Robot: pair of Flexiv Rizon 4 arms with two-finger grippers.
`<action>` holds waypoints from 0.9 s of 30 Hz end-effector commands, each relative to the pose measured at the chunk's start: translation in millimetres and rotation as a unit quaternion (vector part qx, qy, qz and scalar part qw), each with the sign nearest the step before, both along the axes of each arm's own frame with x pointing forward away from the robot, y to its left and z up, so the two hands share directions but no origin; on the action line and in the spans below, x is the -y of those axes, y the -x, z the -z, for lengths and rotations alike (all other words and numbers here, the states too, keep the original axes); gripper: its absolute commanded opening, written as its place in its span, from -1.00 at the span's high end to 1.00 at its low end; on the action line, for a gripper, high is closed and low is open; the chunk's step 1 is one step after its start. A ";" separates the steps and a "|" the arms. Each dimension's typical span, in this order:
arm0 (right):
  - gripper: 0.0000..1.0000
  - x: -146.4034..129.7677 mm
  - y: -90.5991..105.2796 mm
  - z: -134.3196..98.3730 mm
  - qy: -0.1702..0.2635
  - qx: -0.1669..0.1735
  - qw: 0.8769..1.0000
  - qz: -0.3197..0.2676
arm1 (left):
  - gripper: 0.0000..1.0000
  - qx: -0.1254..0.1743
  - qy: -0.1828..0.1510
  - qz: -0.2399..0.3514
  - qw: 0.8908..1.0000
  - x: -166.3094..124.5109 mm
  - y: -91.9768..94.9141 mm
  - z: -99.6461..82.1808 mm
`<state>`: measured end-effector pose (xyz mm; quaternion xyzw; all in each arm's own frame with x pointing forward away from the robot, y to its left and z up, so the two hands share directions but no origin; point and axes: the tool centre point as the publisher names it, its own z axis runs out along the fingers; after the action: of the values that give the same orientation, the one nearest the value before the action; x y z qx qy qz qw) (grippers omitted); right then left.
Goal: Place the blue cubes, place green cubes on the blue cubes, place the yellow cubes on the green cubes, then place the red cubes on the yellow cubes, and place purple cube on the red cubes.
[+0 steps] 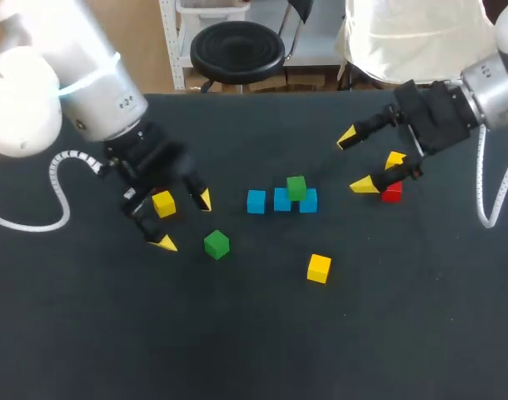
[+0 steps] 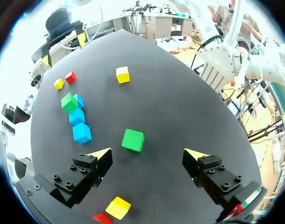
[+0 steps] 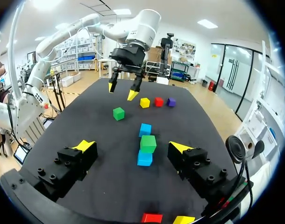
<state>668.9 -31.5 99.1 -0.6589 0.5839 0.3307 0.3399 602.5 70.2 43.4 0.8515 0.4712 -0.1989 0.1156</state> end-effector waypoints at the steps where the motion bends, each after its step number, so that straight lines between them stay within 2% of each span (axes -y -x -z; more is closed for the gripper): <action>1: -1.00 0.3 0.6 -0.5 0.001 0.000 1.000 0.001 | -1.00 -0.002 -0.005 0.002 1.000 4.0 -2.9 0.7; 16: -1.00 0.3 0.6 -0.5 0.001 0.000 1.000 0.001 | -1.00 -0.002 -0.005 0.002 1.000 4.0 -2.9 0.7; 20: -1.00 0.3 0.6 -0.5 0.001 0.000 1.000 0.001 | -1.00 0.020 -0.011 0.060 0.998 15.9 19.5 5.9; 22: -1.00 0.3 0.6 -0.5 0.001 0.000 1.000 0.001 | -1.00 0.023 -0.009 0.081 0.996 19.3 27.4 6.6; 25: -1.00 0.3 0.6 -0.5 0.001 0.000 1.000 0.001 | -1.00 0.033 -0.013 0.098 0.995 22.9 31.1 10.8; 27: -1.00 0.3 0.6 -0.5 0.001 0.000 1.000 0.001 | -1.00 0.028 -0.015 0.096 0.995 23.9 26.3 15.0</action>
<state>668.9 -31.6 99.1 -0.6589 0.5839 0.3307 0.3399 573.4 48.1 32.9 0.9006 0.3844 -0.1772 0.0988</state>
